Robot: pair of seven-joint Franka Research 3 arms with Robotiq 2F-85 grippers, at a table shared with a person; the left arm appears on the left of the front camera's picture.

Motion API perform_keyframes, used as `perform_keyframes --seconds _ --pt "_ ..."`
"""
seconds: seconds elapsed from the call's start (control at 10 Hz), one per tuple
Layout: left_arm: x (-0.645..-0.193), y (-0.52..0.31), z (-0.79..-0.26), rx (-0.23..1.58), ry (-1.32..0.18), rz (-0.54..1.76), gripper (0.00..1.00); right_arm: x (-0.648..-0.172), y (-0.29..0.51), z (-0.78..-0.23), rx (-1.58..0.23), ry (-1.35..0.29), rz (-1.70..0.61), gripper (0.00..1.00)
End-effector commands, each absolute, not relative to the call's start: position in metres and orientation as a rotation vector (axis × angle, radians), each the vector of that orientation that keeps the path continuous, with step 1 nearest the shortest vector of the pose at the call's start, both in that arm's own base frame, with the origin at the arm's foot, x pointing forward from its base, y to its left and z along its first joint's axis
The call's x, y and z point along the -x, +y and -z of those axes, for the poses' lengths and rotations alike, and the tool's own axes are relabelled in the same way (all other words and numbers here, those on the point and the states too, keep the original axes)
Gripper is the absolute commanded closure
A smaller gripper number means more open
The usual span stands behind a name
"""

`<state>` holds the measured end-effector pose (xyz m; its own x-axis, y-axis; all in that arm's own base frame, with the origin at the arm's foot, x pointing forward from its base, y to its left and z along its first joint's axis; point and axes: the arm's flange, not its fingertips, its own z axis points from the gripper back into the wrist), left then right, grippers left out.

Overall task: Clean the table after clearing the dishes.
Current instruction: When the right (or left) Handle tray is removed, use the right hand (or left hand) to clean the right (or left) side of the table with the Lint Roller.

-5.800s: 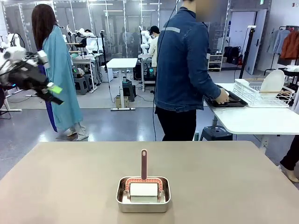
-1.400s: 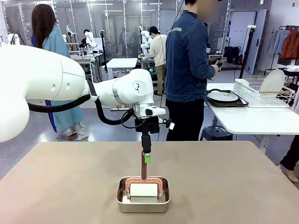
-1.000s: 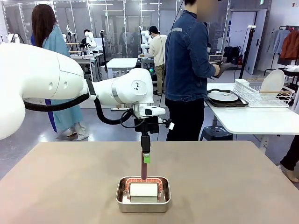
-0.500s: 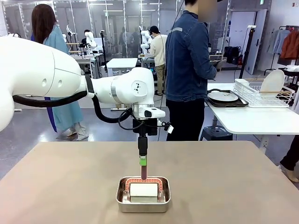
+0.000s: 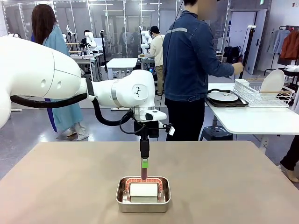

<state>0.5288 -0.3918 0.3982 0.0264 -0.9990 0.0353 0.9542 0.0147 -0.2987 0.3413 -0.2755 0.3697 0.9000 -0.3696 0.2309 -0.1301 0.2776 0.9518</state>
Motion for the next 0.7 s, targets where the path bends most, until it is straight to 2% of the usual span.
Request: perform_keyframes --seconds 0.0,0.2,0.4,0.6 --pt "-0.5167 -0.3817 -0.3974 0.269 0.194 1.526 0.14 -0.3409 -0.2749 -0.3719 -1.294 -0.474 0.155 0.0" --pt "-0.5162 -0.3796 -0.3994 0.257 0.193 1.533 0.5 -0.3409 -0.2749 -0.3719 -1.294 -0.474 0.155 0.0" --pt "-0.5163 -0.3784 -0.3993 0.254 0.192 1.542 1.0 -0.3409 -0.2749 -0.3719 -1.294 -0.474 0.155 0.0" --pt "-0.516 -0.3788 -0.4 0.249 0.19 1.549 1.0 -0.3409 -0.2749 -0.3719 -1.294 -0.474 0.155 0.0"
